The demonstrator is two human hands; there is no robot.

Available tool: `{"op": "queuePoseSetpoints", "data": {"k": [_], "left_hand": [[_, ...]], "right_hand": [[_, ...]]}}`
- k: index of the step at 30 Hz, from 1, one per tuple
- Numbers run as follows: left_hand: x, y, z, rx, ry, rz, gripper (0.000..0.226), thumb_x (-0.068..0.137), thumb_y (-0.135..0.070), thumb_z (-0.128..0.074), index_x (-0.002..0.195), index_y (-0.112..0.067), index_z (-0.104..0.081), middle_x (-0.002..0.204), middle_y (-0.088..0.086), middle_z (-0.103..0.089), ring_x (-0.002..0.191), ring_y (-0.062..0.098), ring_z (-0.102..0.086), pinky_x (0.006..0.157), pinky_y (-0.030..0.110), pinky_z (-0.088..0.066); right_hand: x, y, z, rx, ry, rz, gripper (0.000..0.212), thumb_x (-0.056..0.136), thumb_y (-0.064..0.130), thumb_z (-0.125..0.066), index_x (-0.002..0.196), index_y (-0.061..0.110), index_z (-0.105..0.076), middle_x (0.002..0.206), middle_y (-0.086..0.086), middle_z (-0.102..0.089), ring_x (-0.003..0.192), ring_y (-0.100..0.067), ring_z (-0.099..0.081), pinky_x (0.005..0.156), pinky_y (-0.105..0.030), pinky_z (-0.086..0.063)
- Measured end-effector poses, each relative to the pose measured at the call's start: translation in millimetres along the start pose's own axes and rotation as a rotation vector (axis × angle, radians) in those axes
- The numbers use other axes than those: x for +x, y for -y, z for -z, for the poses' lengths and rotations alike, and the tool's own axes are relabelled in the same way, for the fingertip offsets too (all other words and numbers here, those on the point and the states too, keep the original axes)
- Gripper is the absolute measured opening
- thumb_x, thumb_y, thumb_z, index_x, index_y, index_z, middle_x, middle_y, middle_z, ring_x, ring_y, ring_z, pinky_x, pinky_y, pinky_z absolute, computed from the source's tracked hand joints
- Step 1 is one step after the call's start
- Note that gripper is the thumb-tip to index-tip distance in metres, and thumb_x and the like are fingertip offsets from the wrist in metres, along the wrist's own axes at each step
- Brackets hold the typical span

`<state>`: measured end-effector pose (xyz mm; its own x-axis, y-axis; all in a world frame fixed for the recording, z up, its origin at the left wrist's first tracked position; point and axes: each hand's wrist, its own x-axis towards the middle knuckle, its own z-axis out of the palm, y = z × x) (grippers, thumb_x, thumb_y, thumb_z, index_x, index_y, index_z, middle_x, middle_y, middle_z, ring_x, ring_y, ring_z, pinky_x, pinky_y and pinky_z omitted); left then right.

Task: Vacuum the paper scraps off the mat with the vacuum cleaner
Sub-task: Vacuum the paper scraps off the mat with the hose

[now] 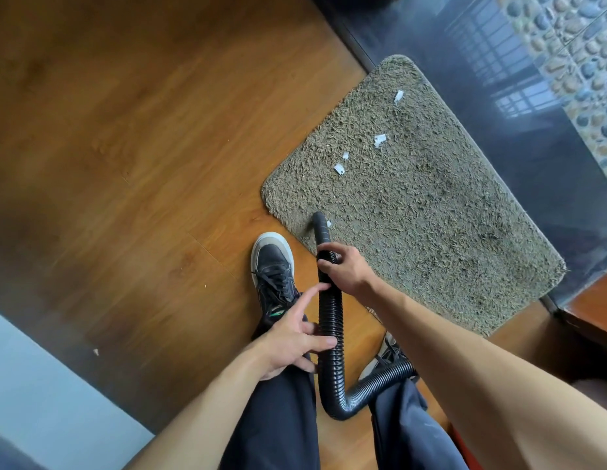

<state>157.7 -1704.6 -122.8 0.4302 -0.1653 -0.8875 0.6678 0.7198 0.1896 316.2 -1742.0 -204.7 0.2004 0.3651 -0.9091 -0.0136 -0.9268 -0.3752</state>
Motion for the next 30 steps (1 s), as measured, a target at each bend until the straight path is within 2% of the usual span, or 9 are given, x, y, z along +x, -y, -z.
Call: {"op": "queuePoseSetpoints", "data": {"k": [2, 6, 12, 15, 18, 22, 27, 29, 30], "left_hand": [[0, 0, -4, 0.026, 0.036, 0.022, 0.08, 0.09, -0.006, -0.068, 0.129, -0.068, -0.036, 0.105, 0.012, -0.072, 0.093, 0.023, -0.071, 0.078, 0.051, -0.056], [2, -1, -10, 0.055, 0.066, 0.049, 0.081, 0.089, -0.005, -0.069, 0.13, -0.067, -0.037, 0.111, 0.014, -0.072, 0.102, 0.028, -0.071, 0.086, 0.06, -0.055], [4, -8, -10, 0.084, 0.055, 0.025, 0.08, 0.091, -0.004, -0.067, 0.131, -0.066, -0.036, 0.111, 0.016, -0.07, 0.093, 0.021, -0.072, 0.069, 0.042, -0.059], [7, -12, -9, 0.074, 0.032, 0.001, 0.08, 0.091, -0.003, -0.066, 0.131, -0.066, -0.037, 0.107, 0.012, -0.07, 0.09, 0.019, -0.071, 0.064, 0.038, -0.058], [10, -19, -6, 0.076, 0.01, -0.035, 0.08, 0.092, -0.002, -0.066, 0.13, -0.067, -0.038, 0.105, 0.012, -0.069, 0.09, 0.019, -0.07, 0.068, 0.04, -0.058], [18, -30, 0, 0.148, -0.037, -0.075, 0.084, 0.09, -0.002, -0.067, 0.125, -0.072, -0.037, 0.101, 0.013, -0.066, 0.088, 0.021, -0.067, 0.077, 0.049, -0.056], [26, -41, 5, 0.154, -0.057, -0.097, 0.086, 0.088, 0.0, -0.069, 0.127, -0.07, -0.037, 0.101, 0.016, -0.067, 0.09, 0.028, -0.068, 0.082, 0.061, -0.054], [30, -44, 5, 0.145, -0.067, -0.098, 0.087, 0.088, 0.001, -0.069, 0.129, -0.068, -0.036, 0.101, 0.016, -0.068, 0.091, 0.029, -0.069, 0.081, 0.061, -0.055], [32, -45, 6, 0.139, -0.069, -0.1, 0.087, 0.088, 0.001, -0.069, 0.13, -0.067, -0.036, 0.1, 0.014, -0.068, 0.09, 0.028, -0.069, 0.076, 0.058, -0.056]], "right_hand": [[-6, -10, 6, 0.055, -0.008, -0.033, 0.035, 0.087, 0.018, -0.063, 0.122, 0.024, -0.066, 0.099, -0.009, -0.068, 0.092, -0.029, -0.07, 0.089, -0.049, -0.057], [-15, -22, 13, 0.134, -0.002, -0.084, 0.036, 0.091, 0.014, -0.061, 0.127, 0.021, -0.063, 0.099, -0.012, -0.067, 0.087, -0.026, -0.07, 0.084, -0.048, -0.059], [-11, -19, 17, 0.19, -0.032, -0.039, 0.036, 0.093, 0.011, -0.061, 0.129, 0.018, -0.062, 0.089, -0.004, -0.065, 0.076, -0.017, -0.066, 0.081, -0.039, -0.059], [-6, -9, 20, 0.164, -0.058, 0.006, 0.037, 0.089, 0.019, -0.063, 0.126, 0.024, -0.063, 0.102, -0.009, -0.068, 0.084, -0.021, -0.069, 0.087, -0.042, -0.058], [1, 1, 22, 0.144, -0.077, 0.038, 0.042, 0.081, 0.029, -0.064, 0.123, 0.03, -0.064, 0.107, -0.012, -0.07, 0.09, -0.026, -0.071, 0.088, -0.049, -0.058], [12, 14, 34, 0.156, -0.065, 0.077, 0.044, 0.088, 0.017, -0.07, 0.131, 0.02, -0.059, 0.112, -0.019, -0.067, 0.091, -0.029, -0.071, 0.082, -0.051, -0.059], [26, 24, 43, 0.144, -0.043, 0.073, 0.05, 0.087, 0.019, -0.074, 0.134, 0.018, -0.056, 0.113, -0.02, -0.067, 0.091, -0.031, -0.071, 0.077, -0.05, -0.061], [30, 29, 45, 0.125, -0.053, 0.101, 0.05, 0.086, 0.019, -0.074, 0.134, 0.017, -0.057, 0.114, -0.019, -0.067, 0.093, -0.03, -0.071, 0.079, -0.049, -0.06], [32, 30, 46, 0.124, -0.06, 0.114, 0.05, 0.086, 0.019, -0.074, 0.133, 0.016, -0.057, 0.115, -0.02, -0.067, 0.094, -0.03, -0.07, 0.08, -0.048, -0.06]]}}
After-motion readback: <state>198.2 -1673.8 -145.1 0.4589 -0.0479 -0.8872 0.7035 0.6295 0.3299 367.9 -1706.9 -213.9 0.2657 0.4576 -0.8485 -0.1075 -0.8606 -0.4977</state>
